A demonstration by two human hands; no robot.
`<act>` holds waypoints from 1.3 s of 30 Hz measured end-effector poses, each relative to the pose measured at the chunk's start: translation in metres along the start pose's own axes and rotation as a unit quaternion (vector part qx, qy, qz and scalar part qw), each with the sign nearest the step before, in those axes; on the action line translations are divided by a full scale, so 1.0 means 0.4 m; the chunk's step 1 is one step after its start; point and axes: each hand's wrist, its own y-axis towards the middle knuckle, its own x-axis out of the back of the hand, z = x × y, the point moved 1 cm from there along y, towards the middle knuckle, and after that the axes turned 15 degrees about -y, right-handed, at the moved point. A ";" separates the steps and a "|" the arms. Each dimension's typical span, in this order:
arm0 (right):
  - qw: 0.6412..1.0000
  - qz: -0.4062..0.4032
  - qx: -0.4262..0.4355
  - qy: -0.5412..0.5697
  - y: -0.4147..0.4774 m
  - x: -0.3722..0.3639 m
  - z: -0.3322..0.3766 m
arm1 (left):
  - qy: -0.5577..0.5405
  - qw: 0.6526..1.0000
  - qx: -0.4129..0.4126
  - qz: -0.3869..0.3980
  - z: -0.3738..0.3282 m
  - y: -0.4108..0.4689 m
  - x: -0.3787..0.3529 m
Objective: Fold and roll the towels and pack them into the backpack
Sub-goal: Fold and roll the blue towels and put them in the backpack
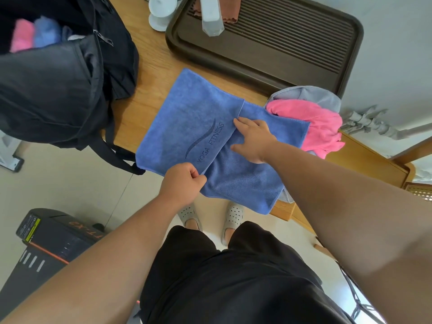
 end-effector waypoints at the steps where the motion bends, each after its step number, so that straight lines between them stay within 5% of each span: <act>1: 1.000 -0.012 0.007 0.025 0.000 0.007 0.001 | 0.007 1.000 -0.003 -0.006 -0.016 -0.005 0.012; 8: 0.953 -0.187 0.088 0.221 -0.112 0.093 0.029 | 0.056 0.998 -0.007 0.025 -0.142 -0.064 0.075; 13: 0.919 -0.297 0.016 0.258 -0.207 0.118 -0.041 | 0.015 0.992 -0.006 0.123 -0.216 -0.121 0.006; 19: 0.918 -0.249 -0.099 0.294 -0.272 0.054 -0.157 | 0.104 0.973 -0.028 0.205 -0.218 -0.124 -0.210; 26: 0.955 -0.102 -0.071 0.269 -0.226 -0.051 -0.219 | 0.164 0.964 -0.042 0.203 -0.159 -0.087 -0.304; 39: 0.892 -0.294 -0.123 0.322 -0.300 -0.036 -0.254 | 0.087 0.962 -0.025 0.257 -0.203 -0.122 -0.233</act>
